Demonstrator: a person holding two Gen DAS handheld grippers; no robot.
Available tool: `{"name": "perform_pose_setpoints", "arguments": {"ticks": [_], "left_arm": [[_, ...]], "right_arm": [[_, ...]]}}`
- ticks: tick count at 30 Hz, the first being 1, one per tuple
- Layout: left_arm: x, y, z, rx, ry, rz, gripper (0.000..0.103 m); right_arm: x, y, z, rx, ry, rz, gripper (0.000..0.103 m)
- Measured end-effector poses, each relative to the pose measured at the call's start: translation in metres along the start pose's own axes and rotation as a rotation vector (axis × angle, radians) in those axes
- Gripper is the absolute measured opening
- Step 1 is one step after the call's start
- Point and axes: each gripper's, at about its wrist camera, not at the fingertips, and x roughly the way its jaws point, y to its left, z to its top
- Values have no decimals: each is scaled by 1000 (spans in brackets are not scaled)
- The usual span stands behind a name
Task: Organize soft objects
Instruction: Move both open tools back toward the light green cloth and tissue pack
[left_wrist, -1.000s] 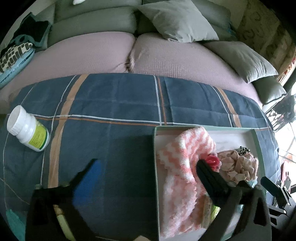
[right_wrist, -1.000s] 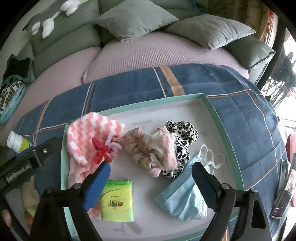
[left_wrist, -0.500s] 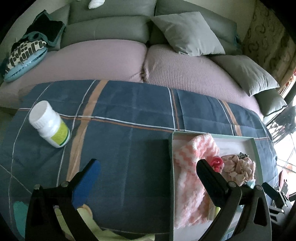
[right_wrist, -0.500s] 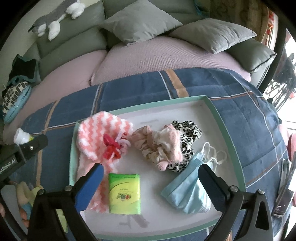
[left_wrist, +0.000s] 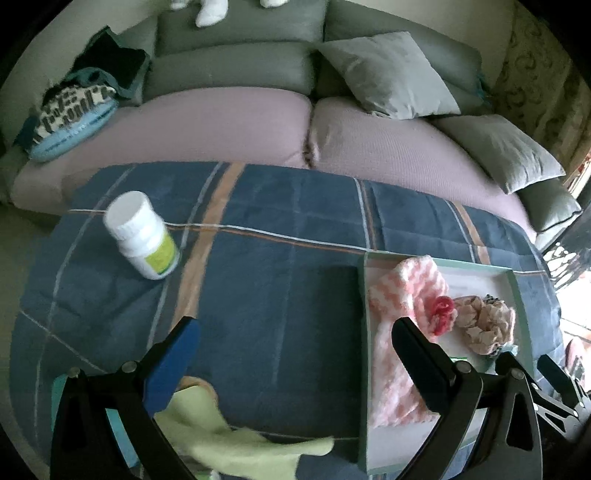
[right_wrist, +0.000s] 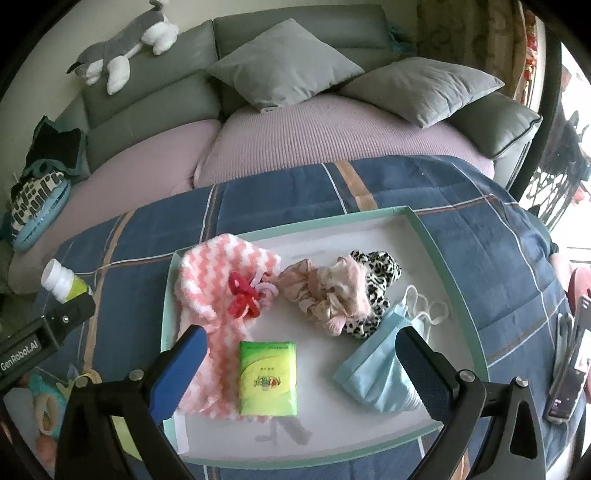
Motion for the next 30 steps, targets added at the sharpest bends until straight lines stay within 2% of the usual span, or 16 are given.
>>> {"name": "perform_pose_setpoints", "arguments": {"ticks": [8, 20, 30], "left_arm": [[-16, 12, -18, -25, -12, 3, 103], [-23, 31, -52, -63, 34, 33, 103], [-28, 38, -89, -89, 81, -3, 103]], "right_arm": [[-10, 6, -23, 3, 10, 26, 103], [-21, 29, -53, -56, 49, 42, 103], [-25, 35, -87, -72, 99, 79, 103]]}}
